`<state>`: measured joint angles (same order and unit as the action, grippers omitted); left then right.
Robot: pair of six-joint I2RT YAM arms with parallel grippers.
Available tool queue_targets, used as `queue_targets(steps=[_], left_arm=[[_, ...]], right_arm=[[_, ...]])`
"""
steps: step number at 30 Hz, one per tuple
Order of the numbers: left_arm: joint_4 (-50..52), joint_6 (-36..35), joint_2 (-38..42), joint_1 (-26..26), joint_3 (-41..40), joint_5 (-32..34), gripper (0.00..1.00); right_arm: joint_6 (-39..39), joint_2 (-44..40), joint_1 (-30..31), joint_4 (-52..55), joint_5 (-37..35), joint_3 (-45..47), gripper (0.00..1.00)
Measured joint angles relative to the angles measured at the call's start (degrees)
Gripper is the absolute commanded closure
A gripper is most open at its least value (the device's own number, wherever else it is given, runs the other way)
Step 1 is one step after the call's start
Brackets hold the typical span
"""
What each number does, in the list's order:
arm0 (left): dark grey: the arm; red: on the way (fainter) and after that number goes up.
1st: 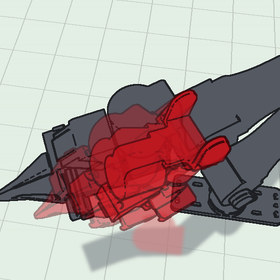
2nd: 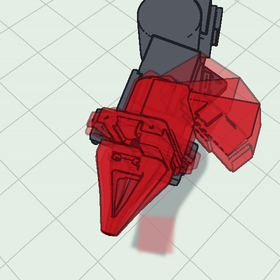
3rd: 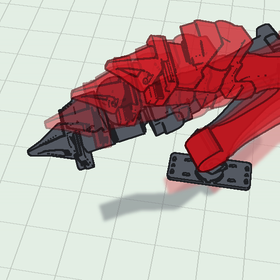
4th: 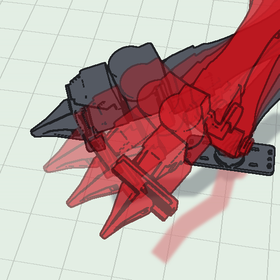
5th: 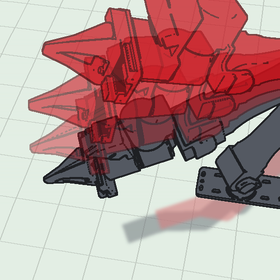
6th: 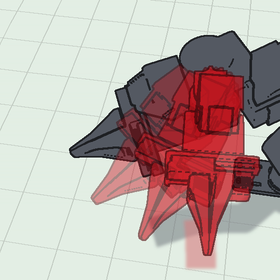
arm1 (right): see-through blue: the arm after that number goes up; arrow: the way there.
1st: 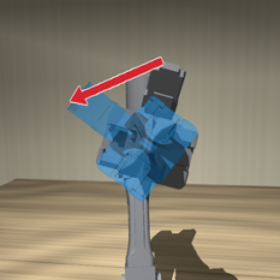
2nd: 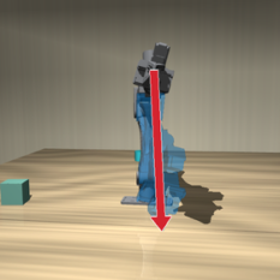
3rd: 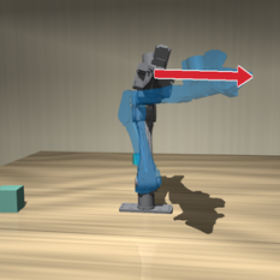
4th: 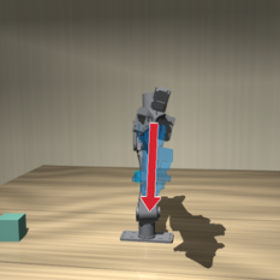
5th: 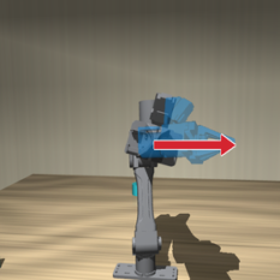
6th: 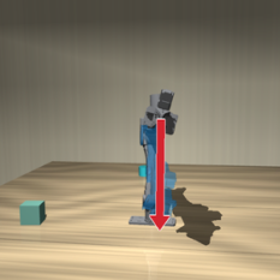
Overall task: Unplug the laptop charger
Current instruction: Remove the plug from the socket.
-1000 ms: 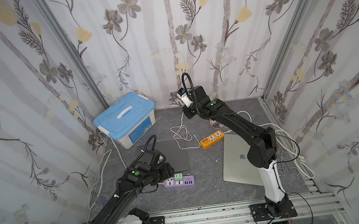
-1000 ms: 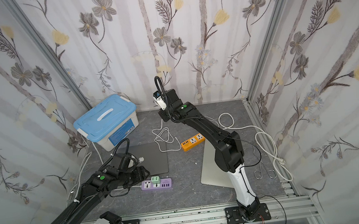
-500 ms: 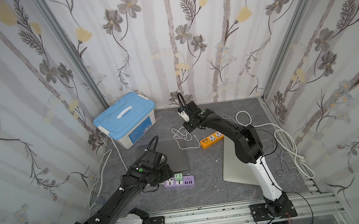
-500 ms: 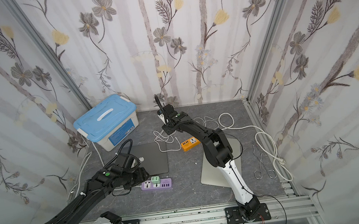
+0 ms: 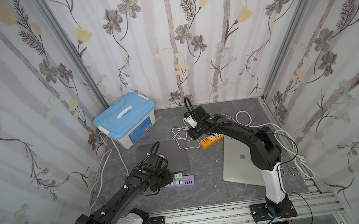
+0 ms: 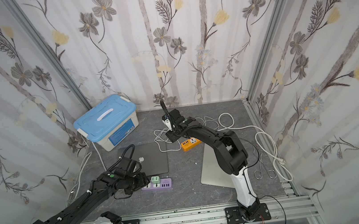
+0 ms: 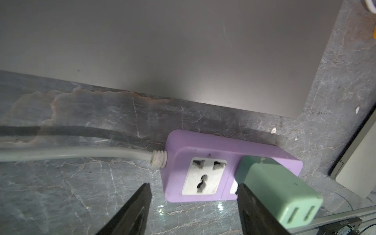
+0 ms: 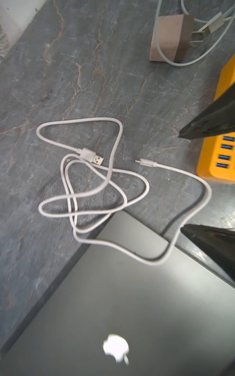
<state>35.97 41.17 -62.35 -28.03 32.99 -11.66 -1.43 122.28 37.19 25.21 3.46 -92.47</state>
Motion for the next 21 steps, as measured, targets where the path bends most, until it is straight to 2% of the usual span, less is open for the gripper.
queue_targets(steps=[2, 5, 12, 16, 21], left_arm=[[-0.2, 0.0, -0.6, 0.0, -0.2, 0.0, 0.3], [-0.3, 0.3, -0.8, 0.0, -0.6, 0.0, 0.3], [-0.2, 1.4, 0.5, 0.3, -3.2, 0.0, 0.31], [-0.7, 2.5, 0.1, 0.4, -3.7, -0.5, 0.31], [-2.6, 3.1, 0.0, 0.4, -4.4, -1.3, 0.31]], right_arm=[[-1.6, -5.0, 2.3, -3.8, 2.8, 5.7, 0.23], [-3.1, -9.1, 5.4, -7.7, 7.3, 12.6, 0.26], [-3.6, -13.4, 12.0, -14.7, 14.5, 25.2, 0.28], [-3.6, -15.8, 13.7, -18.7, 15.9, 29.6, 0.27], [-4.3, -16.0, 16.6, -21.5, 16.8, 30.1, 0.28]])
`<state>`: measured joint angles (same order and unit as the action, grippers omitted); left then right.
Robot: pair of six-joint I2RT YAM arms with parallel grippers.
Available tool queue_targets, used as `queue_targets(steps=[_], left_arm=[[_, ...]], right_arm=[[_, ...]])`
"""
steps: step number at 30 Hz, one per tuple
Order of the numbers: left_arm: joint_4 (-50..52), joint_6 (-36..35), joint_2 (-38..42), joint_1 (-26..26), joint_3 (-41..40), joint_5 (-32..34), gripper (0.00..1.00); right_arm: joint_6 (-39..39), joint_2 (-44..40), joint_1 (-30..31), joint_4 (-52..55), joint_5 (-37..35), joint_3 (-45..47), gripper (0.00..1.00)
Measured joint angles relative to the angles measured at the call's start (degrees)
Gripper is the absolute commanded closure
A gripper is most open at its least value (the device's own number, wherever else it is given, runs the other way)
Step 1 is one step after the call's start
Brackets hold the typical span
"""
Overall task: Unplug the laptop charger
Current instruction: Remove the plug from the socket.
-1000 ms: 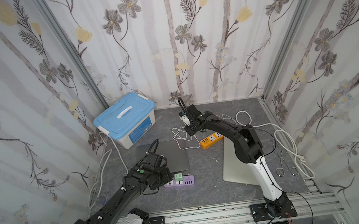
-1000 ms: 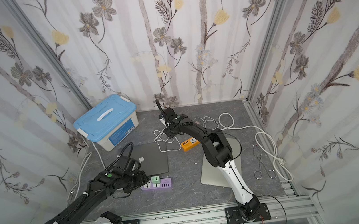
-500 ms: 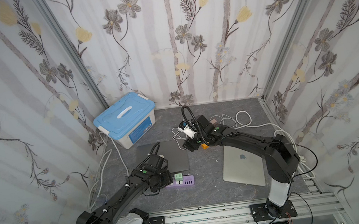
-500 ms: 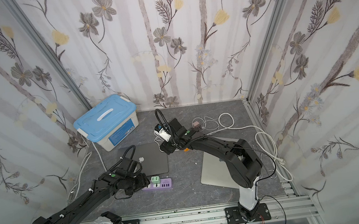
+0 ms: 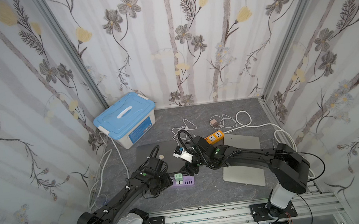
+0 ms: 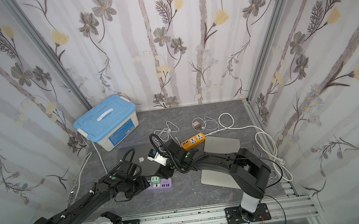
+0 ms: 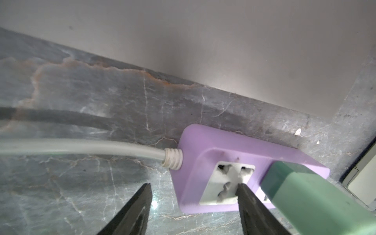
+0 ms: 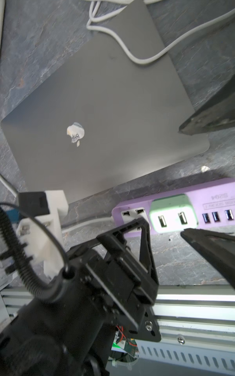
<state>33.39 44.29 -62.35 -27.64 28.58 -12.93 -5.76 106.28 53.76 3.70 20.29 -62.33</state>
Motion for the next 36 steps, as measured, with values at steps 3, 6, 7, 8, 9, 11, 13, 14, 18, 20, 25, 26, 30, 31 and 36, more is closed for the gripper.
queue_targets(steps=[3, 6, 7, 8, 9, 11, 13, 14, 18, 20, 25, 26, 30, 31, 36], left_arm=[[-0.7, 0.7, 0.5, 0.0, -0.6, -0.3, 0.31], [-1.0, 0.8, 0.7, 0.0, -0.8, -0.3, 0.31], [-1.2, 0.8, 0.7, 0.0, -0.8, -0.4, 0.31], [-1.3, 0.8, 0.6, 0.0, -0.8, -0.4, 0.31], [-1.3, 0.9, 0.5, 0.0, -0.8, -0.5, 0.31], [-1.3, 0.9, 0.1, 0.0, -0.8, -0.6, 0.31], [-1.7, 0.9, -0.1, 0.0, -0.8, -0.7, 0.31], [-2.0, 0.9, -0.2, 0.0, -0.8, -0.8, 0.31], [-2.4, 0.9, -0.2, 0.0, -0.8, -1.0, 0.31], [-2.6, 0.9, -0.2, 0.0, -0.8, -1.0, 0.3], [-2.6, 0.9, -0.2, 0.0, -0.9, -1.0, 0.3], [-2.6, 0.9, -0.2, 0.0, -0.9, -1.0, 0.3], [-2.6, 0.9, -0.2, 0.0, -0.9, -1.0, 0.3], [-2.6, 0.9, -0.2, 0.0, -0.9, -1.0, 0.3], [-2.8, 0.9, -0.2, 0.0, -1.0, -1.0, 0.3]], right_arm=[[-0.2, 1.0, 1.2, -1.2, 0.0, -0.4, 0.28], [-0.3, 1.8, 2.6, -1.4, 0.1, -0.5, 0.28], [-0.3, 2.1, 2.8, -1.4, 0.1, -0.5, 0.29], [-0.3, 2.4, 2.8, -1.4, 0.0, -0.5, 0.29], [-0.3, 2.6, 3.0, -1.4, -0.1, -0.4, 0.3], [-0.4, 3.1, 3.3, -1.4, -0.6, -0.3, 0.31], [-0.6, 3.6, 3.7, -1.3, -0.6, -0.3, 0.33], [-0.6, 3.8, 3.9, -1.3, -0.6, -0.3, 0.34], [-0.7, 4.8, 4.0, -1.3, -0.7, -0.3, 0.36], [-0.8, 5.1, 4.1, -1.2, -1.0, -0.3, 0.37], [-0.8, 5.5, 4.3, -1.3, -1.0, -0.4, 0.43], [-0.8, 5.7, 4.3, -1.3, -1.0, -0.4, 0.44], [-1.0, 6.6, 4.3, -1.1, -1.0, -0.7, 0.5], [-1.2, 6.8, 4.3, -1.1, -1.0, -0.8, 0.52], [-1.6, 7.0, 4.7, -1.0, -0.7, -1.0, 0.69]])
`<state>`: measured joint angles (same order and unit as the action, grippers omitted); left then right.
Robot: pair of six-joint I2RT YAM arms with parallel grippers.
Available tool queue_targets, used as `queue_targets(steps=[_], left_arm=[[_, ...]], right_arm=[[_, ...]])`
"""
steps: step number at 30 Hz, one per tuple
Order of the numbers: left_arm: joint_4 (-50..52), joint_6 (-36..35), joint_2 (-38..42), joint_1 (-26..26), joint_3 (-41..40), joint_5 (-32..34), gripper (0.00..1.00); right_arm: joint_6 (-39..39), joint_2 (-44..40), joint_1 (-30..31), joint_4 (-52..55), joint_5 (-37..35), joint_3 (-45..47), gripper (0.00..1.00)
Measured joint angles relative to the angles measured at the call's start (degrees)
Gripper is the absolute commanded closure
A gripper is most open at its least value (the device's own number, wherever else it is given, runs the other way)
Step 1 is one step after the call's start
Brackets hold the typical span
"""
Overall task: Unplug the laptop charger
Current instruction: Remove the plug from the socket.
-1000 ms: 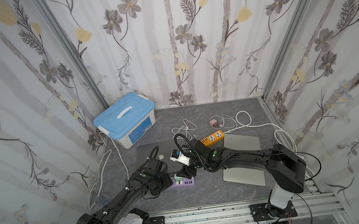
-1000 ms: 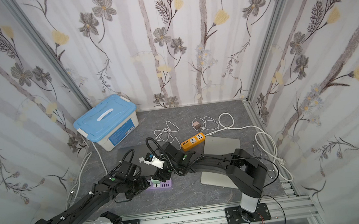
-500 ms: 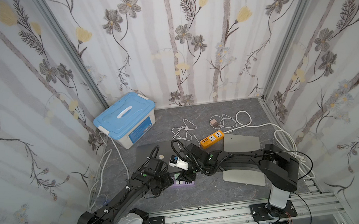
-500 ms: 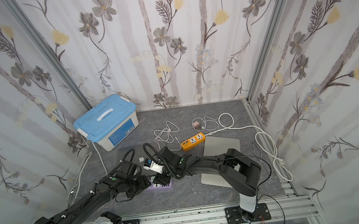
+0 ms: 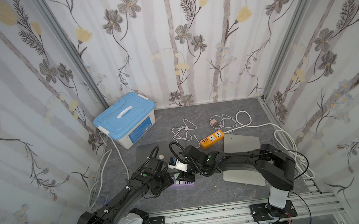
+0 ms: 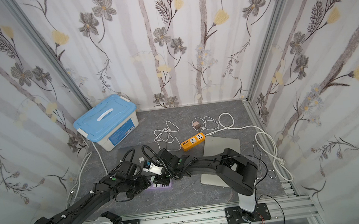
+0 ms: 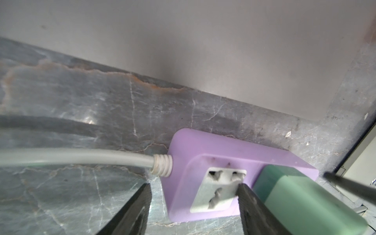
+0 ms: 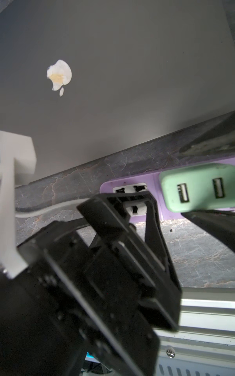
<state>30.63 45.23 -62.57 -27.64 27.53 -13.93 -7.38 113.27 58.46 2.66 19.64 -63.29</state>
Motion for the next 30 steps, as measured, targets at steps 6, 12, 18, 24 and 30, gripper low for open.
queue_targets(steps=[6, 12, 18, 24, 30], left_arm=[[-0.2, 0.0, -0.1, 0.0, -0.2, 0.0, 0.3], [-1.1, 0.5, -0.1, 0.0, -0.5, 0.4, 0.3], [-2.5, 1.1, -0.6, 0.0, -0.7, 0.1, 0.3], [-3.3, 1.3, -0.7, 0.0, -1.0, -0.3, 0.3], [-3.8, 1.3, -1.0, 0.0, -1.1, -0.6, 0.3]], right_arm=[[-0.6, 0.0, 0.1, 0.3, 0.0, -0.3, 0.71], [-0.7, 0.0, 0.1, 2.3, -0.5, -1.5, 0.73], [-1.1, 0.0, 0.0, 5.5, -1.7, -3.2, 0.73], [-1.4, -0.2, -0.2, 7.2, -1.9, -4.9, 0.74], [-1.4, -0.5, -0.4, 4.8, -1.9, -5.0, 0.74]])
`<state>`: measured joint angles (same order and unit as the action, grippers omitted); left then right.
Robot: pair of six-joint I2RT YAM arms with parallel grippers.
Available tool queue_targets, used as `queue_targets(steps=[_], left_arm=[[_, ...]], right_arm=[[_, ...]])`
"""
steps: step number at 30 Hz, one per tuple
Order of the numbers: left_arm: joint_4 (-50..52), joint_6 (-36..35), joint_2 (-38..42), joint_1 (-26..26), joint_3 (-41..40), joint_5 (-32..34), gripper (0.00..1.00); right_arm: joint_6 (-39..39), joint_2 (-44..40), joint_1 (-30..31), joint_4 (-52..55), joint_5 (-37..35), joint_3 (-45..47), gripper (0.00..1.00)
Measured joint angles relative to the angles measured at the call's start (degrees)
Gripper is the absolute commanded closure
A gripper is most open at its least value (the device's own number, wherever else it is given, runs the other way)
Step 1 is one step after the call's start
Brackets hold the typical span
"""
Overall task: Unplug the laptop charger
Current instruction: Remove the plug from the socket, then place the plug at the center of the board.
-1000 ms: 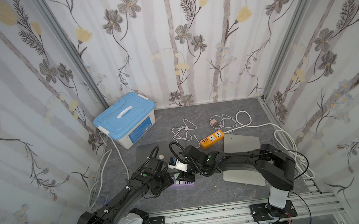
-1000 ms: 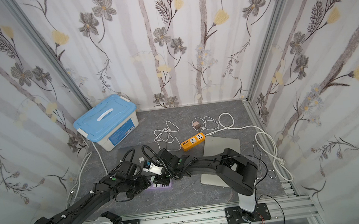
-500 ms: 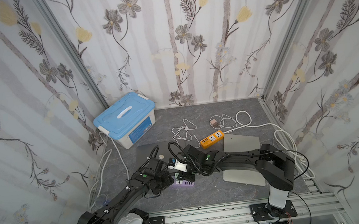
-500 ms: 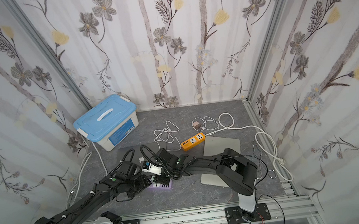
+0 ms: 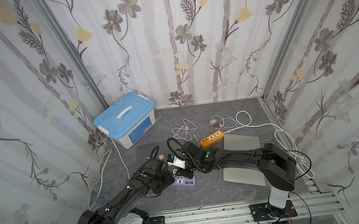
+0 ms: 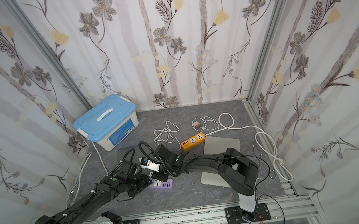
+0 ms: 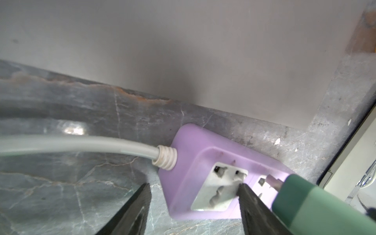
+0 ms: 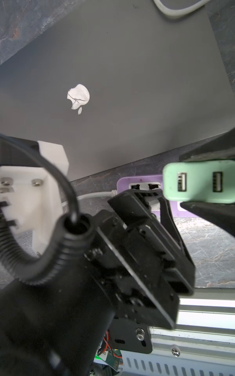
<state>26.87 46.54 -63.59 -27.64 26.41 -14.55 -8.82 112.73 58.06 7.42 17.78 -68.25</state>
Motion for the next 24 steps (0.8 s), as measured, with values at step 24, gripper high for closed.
queue_targets(steps=[24], left_arm=[[8.9, -1.6, 4.7, 0.0, 5.0, 3.6, 0.28]], right_arm=[[-0.5, -7.0, -4.5, 1.7, -2.0, 0.4, 0.76]])
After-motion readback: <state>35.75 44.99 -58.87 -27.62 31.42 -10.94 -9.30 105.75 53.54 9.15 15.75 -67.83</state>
